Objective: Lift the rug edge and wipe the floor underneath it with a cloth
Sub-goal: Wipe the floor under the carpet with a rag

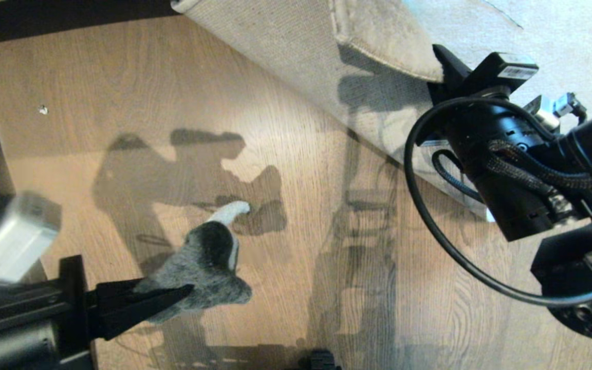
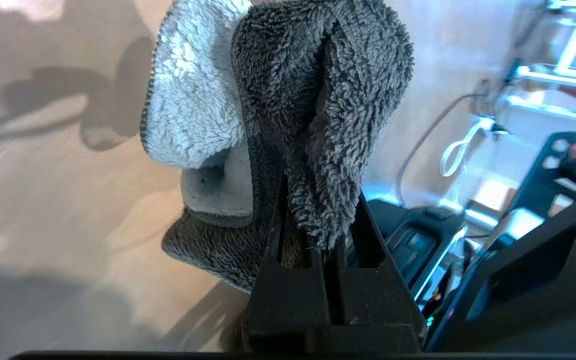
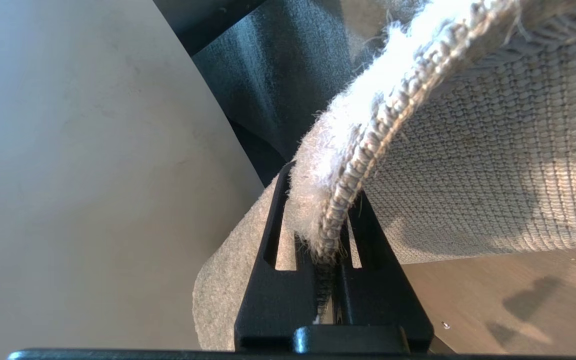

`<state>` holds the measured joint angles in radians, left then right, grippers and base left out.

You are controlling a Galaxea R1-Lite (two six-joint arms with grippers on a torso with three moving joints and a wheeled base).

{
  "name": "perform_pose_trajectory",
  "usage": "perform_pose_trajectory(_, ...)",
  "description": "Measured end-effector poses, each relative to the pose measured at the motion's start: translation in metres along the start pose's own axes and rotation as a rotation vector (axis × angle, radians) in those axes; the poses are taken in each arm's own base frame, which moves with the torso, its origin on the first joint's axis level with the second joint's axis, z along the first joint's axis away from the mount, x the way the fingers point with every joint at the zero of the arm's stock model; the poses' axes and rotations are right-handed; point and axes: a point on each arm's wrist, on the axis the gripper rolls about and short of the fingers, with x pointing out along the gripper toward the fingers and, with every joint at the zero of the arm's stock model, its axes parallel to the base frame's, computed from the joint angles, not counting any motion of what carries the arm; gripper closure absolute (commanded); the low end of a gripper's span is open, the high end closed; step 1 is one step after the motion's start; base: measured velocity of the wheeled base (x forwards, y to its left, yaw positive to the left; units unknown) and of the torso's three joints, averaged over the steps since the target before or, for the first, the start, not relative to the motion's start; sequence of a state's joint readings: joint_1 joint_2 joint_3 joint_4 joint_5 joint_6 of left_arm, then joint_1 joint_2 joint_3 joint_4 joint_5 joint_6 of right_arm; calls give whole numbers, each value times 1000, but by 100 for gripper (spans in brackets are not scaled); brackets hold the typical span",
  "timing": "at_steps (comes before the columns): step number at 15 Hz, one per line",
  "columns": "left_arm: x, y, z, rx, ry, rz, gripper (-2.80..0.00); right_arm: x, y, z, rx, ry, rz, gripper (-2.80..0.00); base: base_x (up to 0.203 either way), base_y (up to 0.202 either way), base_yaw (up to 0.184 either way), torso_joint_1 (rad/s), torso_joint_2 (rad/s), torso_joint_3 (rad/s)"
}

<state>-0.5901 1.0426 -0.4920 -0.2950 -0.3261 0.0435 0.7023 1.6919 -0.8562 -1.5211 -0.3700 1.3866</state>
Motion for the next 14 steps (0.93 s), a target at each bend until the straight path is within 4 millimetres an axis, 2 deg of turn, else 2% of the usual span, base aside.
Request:
perform_pose_trajectory(6,72,-27,7,-89,-23,-67,0,1,-1,1,-24,19,7,0,0,0,0,0,0,0)
perform_pose_trajectory(11,147,-27,-4,-119,-144,-15,0,2,-1,4,-43,9,8,0,0,0,0,0,0,0)
perform_pose_trajectory(14,178,-25,-5,-133,-203,-3,0,3,0,5,-47,6,10,0,0,0,0,0,0,0)
